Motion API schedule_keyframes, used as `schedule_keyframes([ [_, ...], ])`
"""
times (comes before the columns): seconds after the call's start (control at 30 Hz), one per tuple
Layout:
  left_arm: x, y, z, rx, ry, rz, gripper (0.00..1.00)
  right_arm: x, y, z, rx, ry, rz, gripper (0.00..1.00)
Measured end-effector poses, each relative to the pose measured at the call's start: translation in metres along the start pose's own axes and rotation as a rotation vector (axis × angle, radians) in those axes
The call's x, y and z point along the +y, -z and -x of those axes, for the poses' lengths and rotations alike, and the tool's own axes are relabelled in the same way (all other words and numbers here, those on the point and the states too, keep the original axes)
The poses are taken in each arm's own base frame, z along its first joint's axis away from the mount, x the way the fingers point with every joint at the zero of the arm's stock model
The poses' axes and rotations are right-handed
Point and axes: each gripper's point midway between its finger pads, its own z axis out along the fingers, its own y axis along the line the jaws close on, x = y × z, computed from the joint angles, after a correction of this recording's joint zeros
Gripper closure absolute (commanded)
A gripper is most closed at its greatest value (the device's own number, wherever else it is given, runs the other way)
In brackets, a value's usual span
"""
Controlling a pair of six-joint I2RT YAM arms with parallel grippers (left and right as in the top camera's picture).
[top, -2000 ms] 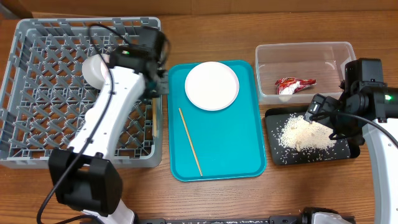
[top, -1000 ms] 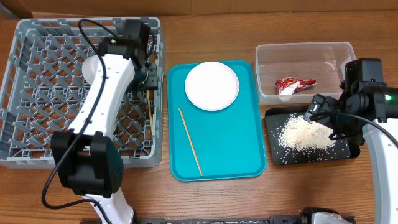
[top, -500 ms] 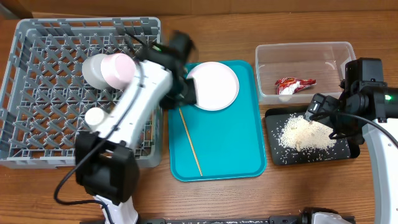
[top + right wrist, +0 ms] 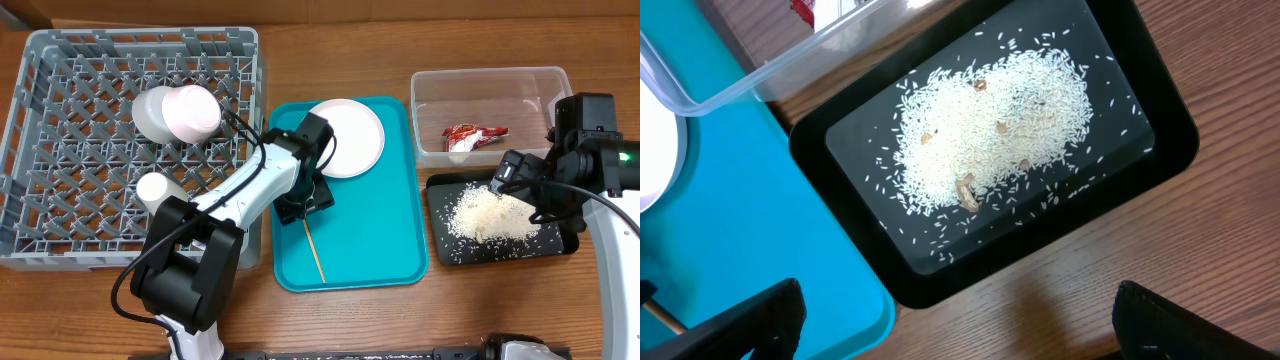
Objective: Sort waste into correct bins and load items into the dishwasher
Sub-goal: 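Return the left gripper to the tray and grasp the second chopstick, then carry the second chopstick into the dish rack and release it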
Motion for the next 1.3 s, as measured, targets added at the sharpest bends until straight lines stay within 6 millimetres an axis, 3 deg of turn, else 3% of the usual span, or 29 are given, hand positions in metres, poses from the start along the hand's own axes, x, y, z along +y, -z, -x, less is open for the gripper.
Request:
schedule_keyframes([
  [0.13, 0.007, -0.016, -0.003, -0.003, 0.012, -0.002, 0.46, 0.0, 0.0, 0.0, 0.0, 0.0, 0.0, 0.0],
  [0.27, 0.009, -0.017, -0.004, -0.01, 0.025, -0.006, 0.82, 0.0, 0.0, 0.0, 0.0, 0.0, 0.0, 0.0],
  [0.4, 0.009, -0.017, -0.004, -0.01, 0.028, -0.008, 0.95, 0.0, 0.0, 0.0, 0.0, 0.0, 0.0, 0.0],
  [0.73, 0.009, -0.016, -0.005, -0.006, 0.014, -0.007, 0.96, 0.0, 0.0, 0.0, 0.001, 0.0, 0.0, 0.0],
  [0.83, 0.016, -0.007, -0.008, 0.013, -0.032, 0.044, 0.96, 0.0, 0.0, 0.0, 0.002, 0.0, -0.001, 0.0],
  [0.97, 0.014, 0.02, 0.001, -0.026, -0.078, 0.075, 0.96, 0.0, 0.0, -0.001, 0.003, 0.0, -0.001, 0.0],
  [1.2, -0.007, 0.077, 0.022, -0.176, -0.197, -0.016, 0.96, 0.0, 0.0, 0.0, -0.001, 0.0, 0.0, 0.0],
  [1.3, -0.006, 0.1, 0.03, -0.22, -0.243, -0.042, 0.96, 0.0, 0.0, 0.0, -0.001, 0.0, 0.0, 0.0],
])
